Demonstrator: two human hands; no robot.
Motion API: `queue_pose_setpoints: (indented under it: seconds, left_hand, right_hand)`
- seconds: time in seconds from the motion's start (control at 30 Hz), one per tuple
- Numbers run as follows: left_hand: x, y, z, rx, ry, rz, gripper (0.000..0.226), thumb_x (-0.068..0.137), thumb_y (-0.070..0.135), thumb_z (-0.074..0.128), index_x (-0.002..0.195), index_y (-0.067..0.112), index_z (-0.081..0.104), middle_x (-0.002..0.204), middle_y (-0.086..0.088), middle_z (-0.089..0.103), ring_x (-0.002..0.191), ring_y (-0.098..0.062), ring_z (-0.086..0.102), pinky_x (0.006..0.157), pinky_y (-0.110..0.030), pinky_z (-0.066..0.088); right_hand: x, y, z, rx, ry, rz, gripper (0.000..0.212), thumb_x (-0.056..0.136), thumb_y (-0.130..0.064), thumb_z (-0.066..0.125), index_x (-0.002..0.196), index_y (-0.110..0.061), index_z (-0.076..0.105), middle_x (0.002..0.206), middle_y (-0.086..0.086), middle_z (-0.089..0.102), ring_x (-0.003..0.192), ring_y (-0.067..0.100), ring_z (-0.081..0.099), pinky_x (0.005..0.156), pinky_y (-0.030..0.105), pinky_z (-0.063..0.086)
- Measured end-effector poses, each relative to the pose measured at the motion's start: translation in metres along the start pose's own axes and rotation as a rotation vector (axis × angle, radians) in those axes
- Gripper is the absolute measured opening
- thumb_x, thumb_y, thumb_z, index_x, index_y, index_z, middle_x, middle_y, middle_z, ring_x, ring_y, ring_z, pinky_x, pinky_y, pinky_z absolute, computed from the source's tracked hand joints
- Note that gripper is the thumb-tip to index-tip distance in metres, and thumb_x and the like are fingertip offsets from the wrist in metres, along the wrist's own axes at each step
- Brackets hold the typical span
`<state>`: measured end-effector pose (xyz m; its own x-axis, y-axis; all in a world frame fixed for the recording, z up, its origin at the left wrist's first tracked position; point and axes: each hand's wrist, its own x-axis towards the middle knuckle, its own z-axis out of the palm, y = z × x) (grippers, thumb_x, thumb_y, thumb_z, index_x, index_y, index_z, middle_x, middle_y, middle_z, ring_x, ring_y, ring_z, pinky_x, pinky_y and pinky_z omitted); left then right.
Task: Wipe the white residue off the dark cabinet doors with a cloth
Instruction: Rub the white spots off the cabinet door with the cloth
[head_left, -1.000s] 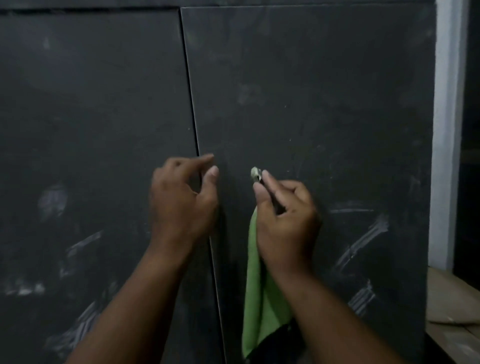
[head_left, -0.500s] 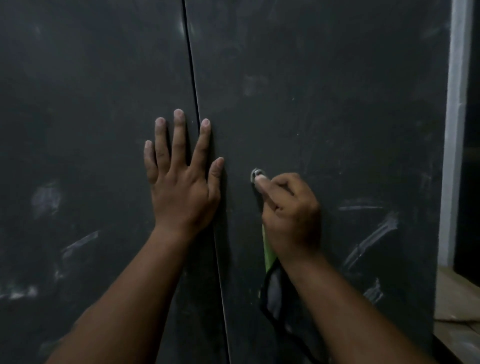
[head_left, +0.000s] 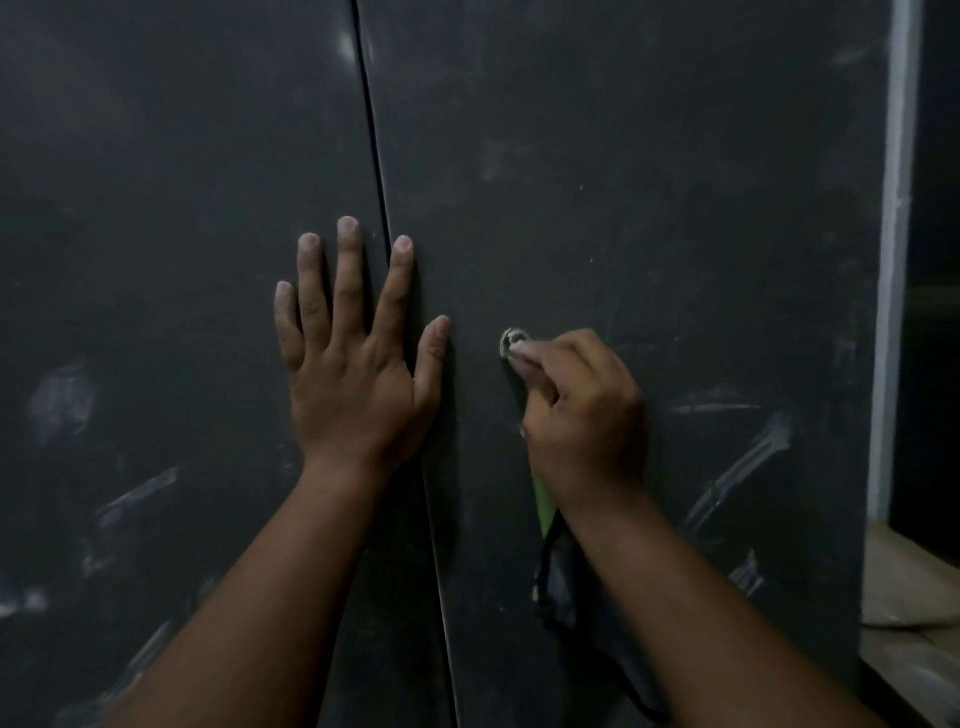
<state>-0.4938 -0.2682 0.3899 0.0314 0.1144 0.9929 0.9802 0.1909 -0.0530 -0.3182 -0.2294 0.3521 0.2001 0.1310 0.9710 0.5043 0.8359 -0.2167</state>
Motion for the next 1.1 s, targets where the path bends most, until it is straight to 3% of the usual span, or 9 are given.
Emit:
queue_pose_setpoints:
  seconds: [0.07, 0.13, 0.33, 0.47, 0.57, 0.73, 0.83, 0.93, 1.1]
  left_hand:
    - [0.000, 0.001, 0.001, -0.008, -0.002, -0.006, 0.067, 0.106, 0.060, 0.032, 0.166, 0.034, 0.016, 0.175, -0.005, 0.006, 0.161, -0.031, 0.001, 0.129, -0.051, 0.002]
    - [-0.001, 0.001, 0.001, -0.005, 0.004, 0.001, 0.067, 0.107, 0.060, 0.031, 0.166, 0.033, 0.016, 0.175, -0.005, 0.006, 0.161, -0.031, 0.002, 0.129, -0.051, 0.002]
    - [-0.002, -0.001, 0.003, 0.007, 0.016, 0.012, 0.067, 0.107, 0.059, 0.030, 0.167, 0.033, 0.014, 0.175, -0.005, 0.006, 0.161, -0.031, 0.002, 0.129, -0.051, 0.001]
    - [-0.002, 0.000, 0.002, -0.010, 0.006, 0.010, 0.066, 0.107, 0.058, 0.030, 0.167, 0.033, 0.014, 0.175, -0.005, 0.005, 0.161, -0.032, 0.001, 0.129, -0.052, 0.003]
    - [-0.001, 0.001, 0.000, -0.013, 0.005, 0.004, 0.066, 0.107, 0.058, 0.030, 0.166, 0.033, 0.015, 0.175, -0.005, 0.005, 0.161, -0.031, 0.001, 0.129, -0.052, 0.002]
    - [-0.002, 0.001, -0.001, 0.001, 0.002, 0.005, 0.066, 0.107, 0.056, 0.033, 0.166, 0.032, 0.017, 0.175, -0.006, 0.007, 0.161, -0.032, 0.003, 0.129, -0.052, 0.003]
    - [-0.002, 0.002, -0.002, -0.006, 0.011, -0.003, 0.067, 0.106, 0.057, 0.035, 0.166, 0.032, 0.019, 0.175, -0.005, 0.008, 0.161, -0.031, 0.003, 0.129, -0.052, 0.004]
    - [-0.002, 0.002, -0.001, -0.023, 0.015, -0.004, 0.068, 0.105, 0.059, 0.035, 0.166, 0.033, 0.021, 0.175, -0.004, 0.007, 0.162, -0.030, 0.002, 0.129, -0.051, 0.002]
    - [-0.002, 0.003, 0.001, 0.000, 0.037, -0.029, 0.063, 0.106, 0.055, 0.033, 0.165, 0.034, 0.022, 0.175, -0.002, 0.009, 0.162, -0.028, 0.003, 0.130, -0.049, 0.003]
  right_hand:
    - [0.012, -0.007, 0.004, 0.071, 0.061, 0.123, 0.018, 0.090, -0.013, 0.077, 0.107, -0.014, 0.073, 0.100, 0.002, 0.072, 0.090, 0.024, 0.069, 0.079, 0.035, 0.055]
    - [0.013, -0.018, 0.008, 0.121, 0.065, 0.165, 0.027, 0.088, -0.012, 0.079, 0.115, -0.012, 0.073, 0.104, 0.003, 0.072, 0.094, 0.020, 0.069, 0.081, 0.033, 0.056]
    - [-0.027, -0.024, 0.009, 0.107, -0.090, 0.022, 0.017, 0.094, -0.011, 0.075, 0.110, -0.013, 0.080, 0.078, 0.002, 0.056, 0.065, 0.021, 0.056, 0.057, 0.042, 0.051]
    - [-0.009, -0.012, 0.005, 0.087, -0.022, 0.071, 0.016, 0.094, -0.015, 0.076, 0.108, -0.020, 0.082, 0.077, 0.001, 0.055, 0.066, 0.022, 0.057, 0.059, 0.041, 0.051]
    - [0.007, -0.019, 0.014, 0.137, 0.053, 0.134, 0.015, 0.093, -0.016, 0.076, 0.107, -0.015, 0.082, 0.079, 0.004, 0.058, 0.066, 0.021, 0.059, 0.060, 0.039, 0.052]
    - [-0.017, -0.030, 0.018, 0.118, -0.069, 0.005, 0.013, 0.098, -0.018, 0.071, 0.105, -0.012, 0.081, 0.076, 0.002, 0.054, 0.064, 0.022, 0.054, 0.054, 0.042, 0.049]
    - [-0.025, -0.014, 0.004, 0.068, -0.128, -0.032, 0.010, 0.096, -0.019, 0.074, 0.102, -0.021, 0.081, 0.076, -0.001, 0.053, 0.066, 0.021, 0.053, 0.054, 0.041, 0.049]
    - [-0.009, -0.001, -0.004, 0.042, -0.087, 0.041, 0.008, 0.094, -0.024, 0.076, 0.099, -0.029, 0.081, 0.077, -0.005, 0.054, 0.068, 0.020, 0.055, 0.054, 0.039, 0.050]
    - [0.008, -0.017, 0.013, 0.101, -0.016, 0.077, 0.011, 0.096, -0.021, 0.073, 0.103, -0.022, 0.081, 0.078, 0.000, 0.056, 0.065, 0.021, 0.055, 0.053, 0.039, 0.050]
